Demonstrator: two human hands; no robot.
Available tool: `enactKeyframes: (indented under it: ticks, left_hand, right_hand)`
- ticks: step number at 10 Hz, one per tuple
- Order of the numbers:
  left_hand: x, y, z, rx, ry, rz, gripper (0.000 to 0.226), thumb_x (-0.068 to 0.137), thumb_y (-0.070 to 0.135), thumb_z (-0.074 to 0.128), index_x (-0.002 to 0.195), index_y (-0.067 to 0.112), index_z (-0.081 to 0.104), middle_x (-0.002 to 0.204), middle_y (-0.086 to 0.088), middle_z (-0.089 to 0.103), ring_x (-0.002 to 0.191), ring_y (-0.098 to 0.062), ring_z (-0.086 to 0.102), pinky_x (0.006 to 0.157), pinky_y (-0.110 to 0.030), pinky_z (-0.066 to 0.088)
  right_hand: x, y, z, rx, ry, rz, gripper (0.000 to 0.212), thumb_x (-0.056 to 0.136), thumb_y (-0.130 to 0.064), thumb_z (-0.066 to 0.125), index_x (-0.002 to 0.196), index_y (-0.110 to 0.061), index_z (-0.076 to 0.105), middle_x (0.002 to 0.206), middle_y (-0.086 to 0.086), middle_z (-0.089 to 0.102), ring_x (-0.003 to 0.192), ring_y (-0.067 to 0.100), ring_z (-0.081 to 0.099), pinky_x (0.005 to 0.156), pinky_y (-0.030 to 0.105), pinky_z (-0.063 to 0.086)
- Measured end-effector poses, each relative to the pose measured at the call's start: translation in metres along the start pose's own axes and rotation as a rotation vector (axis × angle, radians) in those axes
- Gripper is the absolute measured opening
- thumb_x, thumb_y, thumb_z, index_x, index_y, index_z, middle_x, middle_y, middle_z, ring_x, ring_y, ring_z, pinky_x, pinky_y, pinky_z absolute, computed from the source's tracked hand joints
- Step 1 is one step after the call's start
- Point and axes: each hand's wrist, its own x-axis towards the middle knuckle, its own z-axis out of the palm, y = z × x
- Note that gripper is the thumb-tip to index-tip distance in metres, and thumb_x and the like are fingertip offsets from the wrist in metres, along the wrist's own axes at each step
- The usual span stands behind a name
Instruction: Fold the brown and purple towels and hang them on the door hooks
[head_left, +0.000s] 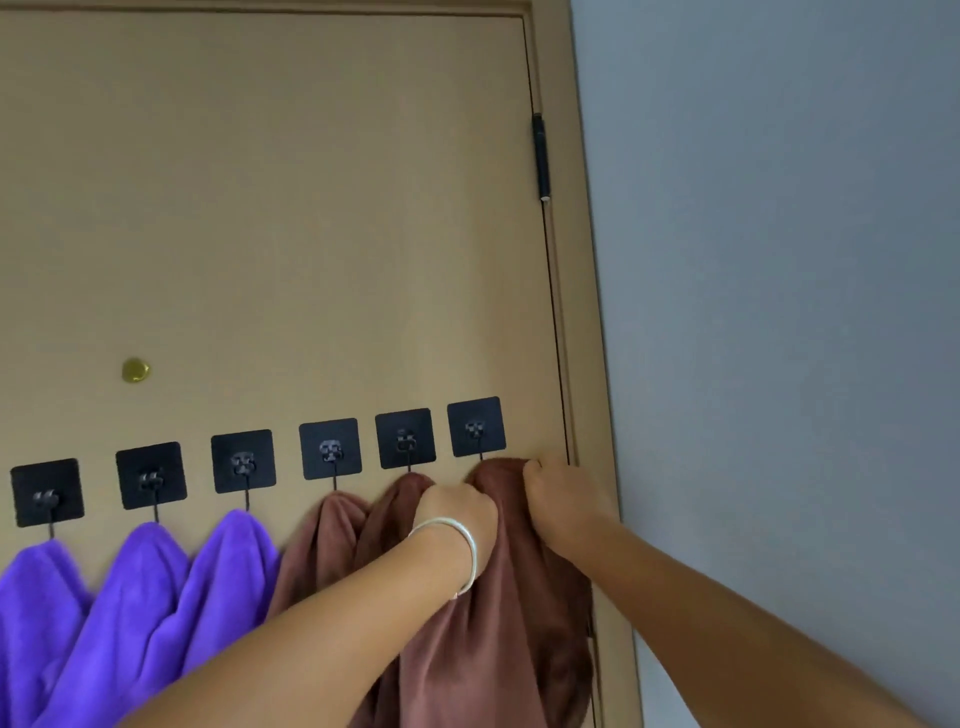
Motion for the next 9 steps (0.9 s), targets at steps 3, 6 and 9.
enactKeyframes:
  ticks: [3,6,9]
  left_hand:
    - [-0.018,0.008,0.025,-0.509,-0.223,-0.149,0.036,0.09,0.016,0.045,0.125,0.013,0.052,0.141,-0.011,0.029,0.122,-0.029,0.043,0.105,-0.037,0.04]
    - [-0.038,0.023,0.036,0.171,-0.131,-0.011,0.046,0.094,0.017,0.043,0.14,0.008,0.04,0.134,-0.013,0.046,0.121,-0.031,0.042,0.104,-0.043,0.028]
    - [-0.125,-0.022,0.052,-0.073,0.342,0.011,0.043,0.072,0.027,0.054,0.112,0.021,0.068,0.105,0.0,0.064,0.099,-0.024,0.059,0.087,-0.042,0.039]
  right_hand:
    - [-0.046,-0.028,0.062,0.375,0.019,0.009,0.022,0.096,-0.02,0.041,0.096,-0.015,0.063,0.094,0.004,0.065,0.083,0.022,0.06,0.069,0.037,0.045]
    - [-0.059,-0.029,0.079,0.474,0.092,0.059,0.02,0.097,-0.021,0.044,0.109,-0.019,0.06,0.104,-0.005,0.053,0.09,0.014,0.052,0.065,0.021,0.035]
    - [-0.117,-0.024,0.028,0.322,0.137,0.322,0.025,0.088,-0.009,0.044,0.103,-0.019,0.061,0.097,0.001,0.057,0.078,0.021,0.057,0.059,0.028,0.038]
